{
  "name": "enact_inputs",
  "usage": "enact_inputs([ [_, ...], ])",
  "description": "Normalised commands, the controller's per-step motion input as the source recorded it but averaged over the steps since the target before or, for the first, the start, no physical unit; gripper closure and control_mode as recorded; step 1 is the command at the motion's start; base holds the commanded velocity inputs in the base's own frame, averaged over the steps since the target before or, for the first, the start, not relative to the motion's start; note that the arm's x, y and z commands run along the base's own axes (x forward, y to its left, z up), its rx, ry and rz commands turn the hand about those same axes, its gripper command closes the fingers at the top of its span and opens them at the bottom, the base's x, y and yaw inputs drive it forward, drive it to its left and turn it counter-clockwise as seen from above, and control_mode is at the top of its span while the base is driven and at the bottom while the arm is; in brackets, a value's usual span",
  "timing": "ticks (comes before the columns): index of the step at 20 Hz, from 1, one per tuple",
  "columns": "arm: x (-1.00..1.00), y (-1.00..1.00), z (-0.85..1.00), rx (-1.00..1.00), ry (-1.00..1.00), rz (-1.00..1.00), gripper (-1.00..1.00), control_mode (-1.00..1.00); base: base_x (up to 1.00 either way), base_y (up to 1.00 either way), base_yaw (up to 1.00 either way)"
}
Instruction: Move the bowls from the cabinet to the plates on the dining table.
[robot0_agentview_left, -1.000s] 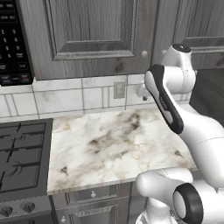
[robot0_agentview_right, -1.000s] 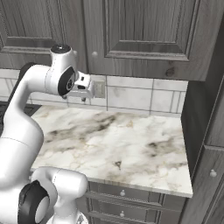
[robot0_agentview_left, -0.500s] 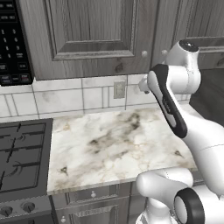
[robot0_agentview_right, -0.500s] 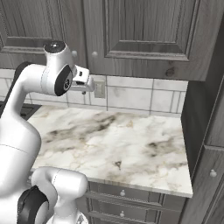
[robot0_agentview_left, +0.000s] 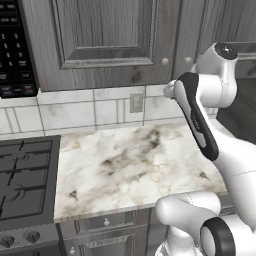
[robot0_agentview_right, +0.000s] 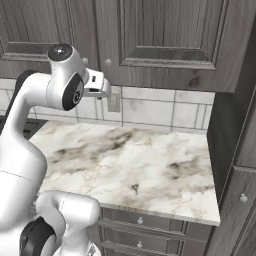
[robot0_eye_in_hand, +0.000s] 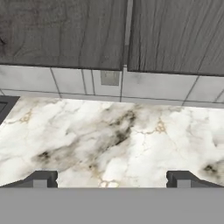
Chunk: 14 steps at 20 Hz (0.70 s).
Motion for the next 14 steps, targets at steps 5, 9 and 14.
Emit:
enact_inputs([
  [5, 0.00, -0.15, 0.31, 0.00, -0.10, 0.00, -1.00, -1.00, 0.00, 0.00, 0.00],
  [9, 0.00, -0.13, 0.36, 0.00, -0.09, 0.00, -1.00, -1.00, 0.00, 0.00, 0.00],
  [14, 0.00, -0.12, 0.33, 0.00, -0.07, 0.00, -1.00, -1.00, 0.00, 0.00, 0.00],
])
